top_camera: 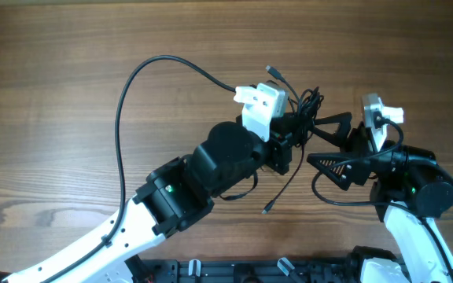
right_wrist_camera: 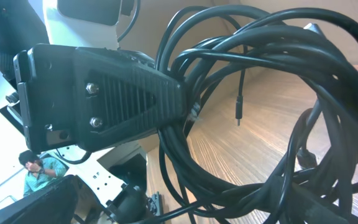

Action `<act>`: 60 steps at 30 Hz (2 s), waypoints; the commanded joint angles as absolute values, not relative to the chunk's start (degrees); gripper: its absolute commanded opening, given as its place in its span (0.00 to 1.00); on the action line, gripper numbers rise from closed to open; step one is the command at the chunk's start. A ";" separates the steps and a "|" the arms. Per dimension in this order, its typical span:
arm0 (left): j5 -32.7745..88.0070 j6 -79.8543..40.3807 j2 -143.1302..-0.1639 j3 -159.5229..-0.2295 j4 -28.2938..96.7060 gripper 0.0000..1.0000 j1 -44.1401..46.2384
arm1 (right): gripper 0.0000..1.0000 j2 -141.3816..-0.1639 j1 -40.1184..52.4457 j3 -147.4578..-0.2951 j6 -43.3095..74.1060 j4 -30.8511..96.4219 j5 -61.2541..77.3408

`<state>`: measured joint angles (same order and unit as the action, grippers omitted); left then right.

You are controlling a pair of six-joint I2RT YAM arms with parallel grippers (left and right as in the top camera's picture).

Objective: Untangle cables

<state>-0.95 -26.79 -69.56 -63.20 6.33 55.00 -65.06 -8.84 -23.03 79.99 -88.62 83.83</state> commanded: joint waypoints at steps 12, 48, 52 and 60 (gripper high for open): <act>7.14 -22.65 -70.06 -63.61 3.09 0.04 55.77 | 1.00 -65.41 -8.82 -23.79 80.75 -83.00 81.80; -18.50 -22.90 -64.10 -63.61 7.64 0.04 48.51 | 1.00 -65.78 -8.93 -28.88 91.55 -88.73 78.22; -16.97 -22.94 -63.70 -63.61 9.08 0.04 46.19 | 1.00 -65.80 -8.93 -35.09 90.87 -78.04 79.68; -16.99 -26.17 -63.68 -63.61 9.50 0.04 45.93 | 0.99 -65.80 -9.08 -51.22 68.16 -35.22 71.44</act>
<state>-17.08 -24.75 -64.49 -63.20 10.04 46.30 -66.11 -8.99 -44.38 81.65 -43.92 76.93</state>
